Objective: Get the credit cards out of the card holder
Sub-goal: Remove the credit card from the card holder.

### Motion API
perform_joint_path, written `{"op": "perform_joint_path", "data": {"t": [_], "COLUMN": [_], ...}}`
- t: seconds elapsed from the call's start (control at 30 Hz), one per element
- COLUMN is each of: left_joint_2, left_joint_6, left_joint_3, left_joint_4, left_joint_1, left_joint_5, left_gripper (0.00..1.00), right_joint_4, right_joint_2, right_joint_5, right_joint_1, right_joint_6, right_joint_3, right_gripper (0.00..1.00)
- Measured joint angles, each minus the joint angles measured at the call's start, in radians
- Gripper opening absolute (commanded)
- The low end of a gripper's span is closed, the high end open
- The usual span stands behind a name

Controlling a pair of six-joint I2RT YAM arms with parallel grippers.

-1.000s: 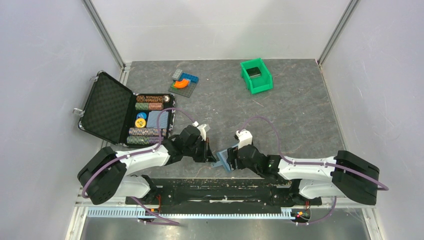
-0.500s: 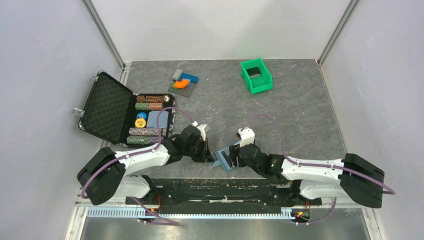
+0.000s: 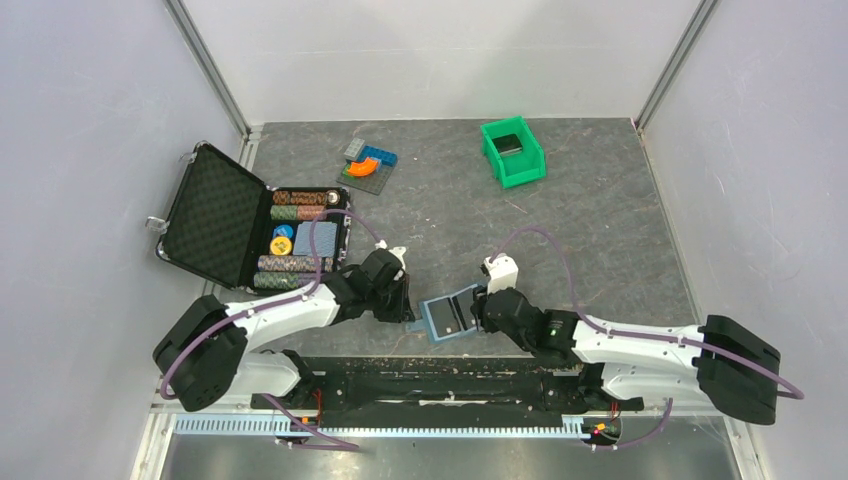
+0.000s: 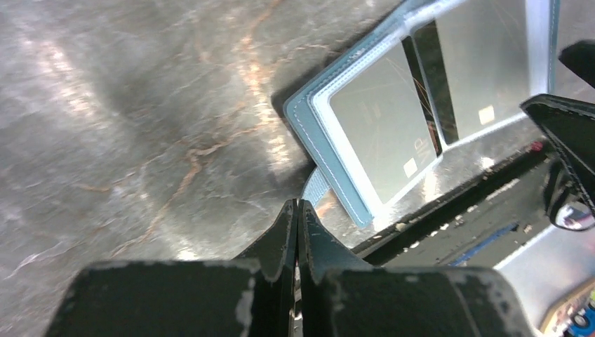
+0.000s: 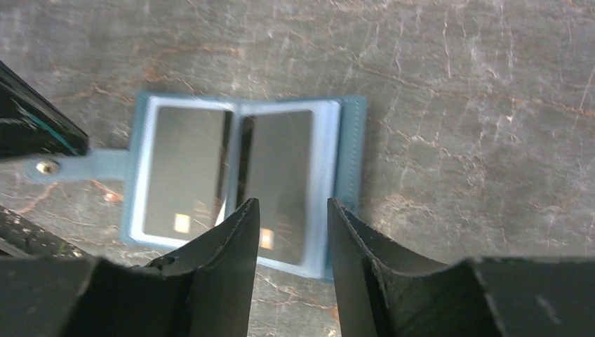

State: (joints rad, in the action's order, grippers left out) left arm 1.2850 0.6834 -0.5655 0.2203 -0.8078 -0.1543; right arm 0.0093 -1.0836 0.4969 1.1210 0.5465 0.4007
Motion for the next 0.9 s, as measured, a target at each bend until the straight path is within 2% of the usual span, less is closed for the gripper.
{"op": "perform_joint_path", "data": {"t": [0.13,0.2,0.3,0.43,0.67,0.9], "left_joint_2": [-0.003,-0.003,-0.01,-0.051,-0.079,-0.072], "left_joint_6": [-0.002,-0.004,-0.005,-0.005,0.0,0.027], "left_joint_3": [-0.023,-0.039,-0.069,-0.105,-0.127,-0.07], "left_joint_4": [0.077,0.107,0.143,0.154,0.056,-0.106], "left_joint_1": [0.017,0.022,0.024,0.024,0.026,0.026], "left_joint_5": [0.047,0.06,0.075,0.064,-0.073,-0.143], "left_gripper": [0.21,0.32,0.39,0.4,0.4,0.41], "right_joint_4": [-0.028,-0.044,-0.065,-0.102,-0.043,0.019], "right_joint_2": [0.027,0.053,0.089,0.124,0.195,0.121], "right_joint_5": [0.001,0.002,0.002,-0.005,-0.092,-0.178], "right_joint_1": [0.0,0.0,-0.003,-0.005,-0.006,-0.061], "right_joint_6": [0.004,0.007,0.006,0.001,-0.024,-0.047], "right_joint_3": [-0.037,-0.051,-0.053,-0.031,0.007,0.008], "right_gripper": [0.4,0.4,0.38,0.33,0.32,0.32]}}
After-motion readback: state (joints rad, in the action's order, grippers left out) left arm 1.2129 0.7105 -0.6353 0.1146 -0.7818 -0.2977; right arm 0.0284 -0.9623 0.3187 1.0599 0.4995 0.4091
